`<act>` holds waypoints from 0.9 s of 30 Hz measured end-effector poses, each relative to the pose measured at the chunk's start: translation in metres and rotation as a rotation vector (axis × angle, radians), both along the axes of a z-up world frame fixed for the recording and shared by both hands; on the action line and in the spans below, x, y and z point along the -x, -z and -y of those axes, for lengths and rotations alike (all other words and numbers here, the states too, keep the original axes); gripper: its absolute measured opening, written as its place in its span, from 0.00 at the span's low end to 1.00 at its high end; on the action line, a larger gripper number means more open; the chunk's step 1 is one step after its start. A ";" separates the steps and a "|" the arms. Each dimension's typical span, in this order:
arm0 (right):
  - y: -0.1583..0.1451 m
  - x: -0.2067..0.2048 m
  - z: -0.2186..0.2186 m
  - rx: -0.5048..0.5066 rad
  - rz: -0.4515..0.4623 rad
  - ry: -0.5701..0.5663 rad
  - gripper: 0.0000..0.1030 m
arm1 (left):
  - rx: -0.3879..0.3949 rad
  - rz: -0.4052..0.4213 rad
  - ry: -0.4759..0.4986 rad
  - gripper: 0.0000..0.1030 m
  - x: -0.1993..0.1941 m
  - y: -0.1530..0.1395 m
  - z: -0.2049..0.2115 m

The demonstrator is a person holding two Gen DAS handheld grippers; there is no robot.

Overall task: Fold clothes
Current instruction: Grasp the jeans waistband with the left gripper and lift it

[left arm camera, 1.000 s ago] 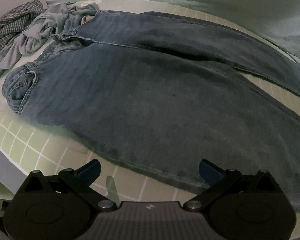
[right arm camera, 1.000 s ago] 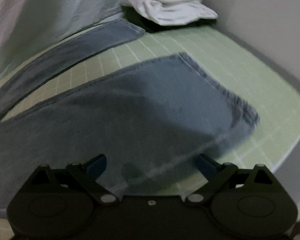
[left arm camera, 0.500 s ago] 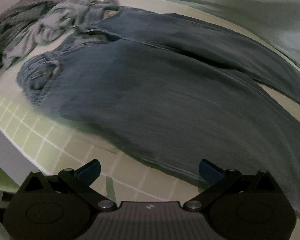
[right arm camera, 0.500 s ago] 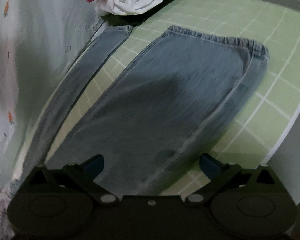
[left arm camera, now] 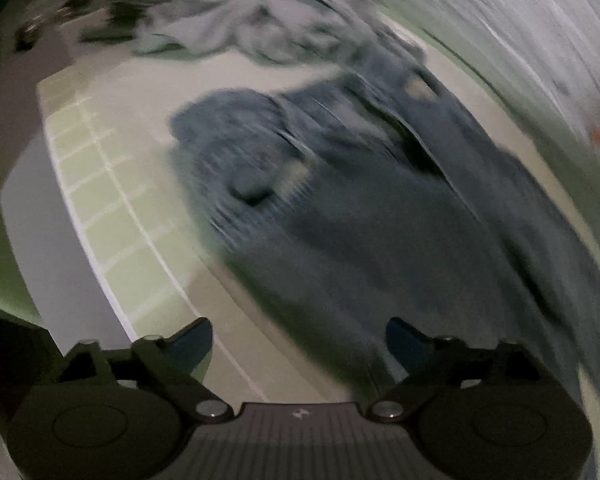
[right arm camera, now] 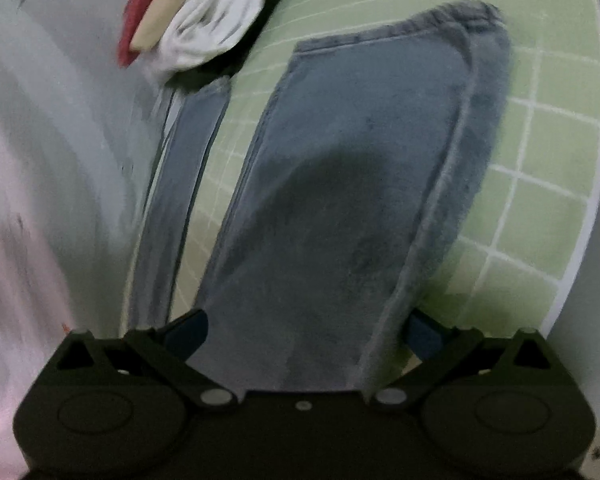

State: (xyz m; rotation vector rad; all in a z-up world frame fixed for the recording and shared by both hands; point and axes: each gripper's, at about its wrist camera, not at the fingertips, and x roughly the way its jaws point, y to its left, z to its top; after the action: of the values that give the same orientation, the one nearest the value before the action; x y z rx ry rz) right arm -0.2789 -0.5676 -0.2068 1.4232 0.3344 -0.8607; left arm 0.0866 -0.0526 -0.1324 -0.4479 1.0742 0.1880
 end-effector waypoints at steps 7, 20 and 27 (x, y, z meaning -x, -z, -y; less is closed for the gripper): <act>-0.003 -0.009 0.006 -0.001 -0.044 0.032 1.00 | 0.022 0.016 -0.096 0.70 -0.021 0.008 -0.046; -0.005 0.022 0.032 0.034 -0.061 0.299 0.75 | -0.016 0.007 -0.166 0.70 -0.056 0.015 -0.061; -0.023 0.018 0.036 0.098 -0.157 0.219 0.04 | -0.094 0.061 -0.134 0.20 -0.052 -0.007 -0.059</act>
State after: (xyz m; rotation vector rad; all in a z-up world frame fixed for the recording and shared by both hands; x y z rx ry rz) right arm -0.2964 -0.6041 -0.1836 1.3198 0.2538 -1.1558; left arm 0.1389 0.0063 -0.1255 -0.4388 0.9716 0.3397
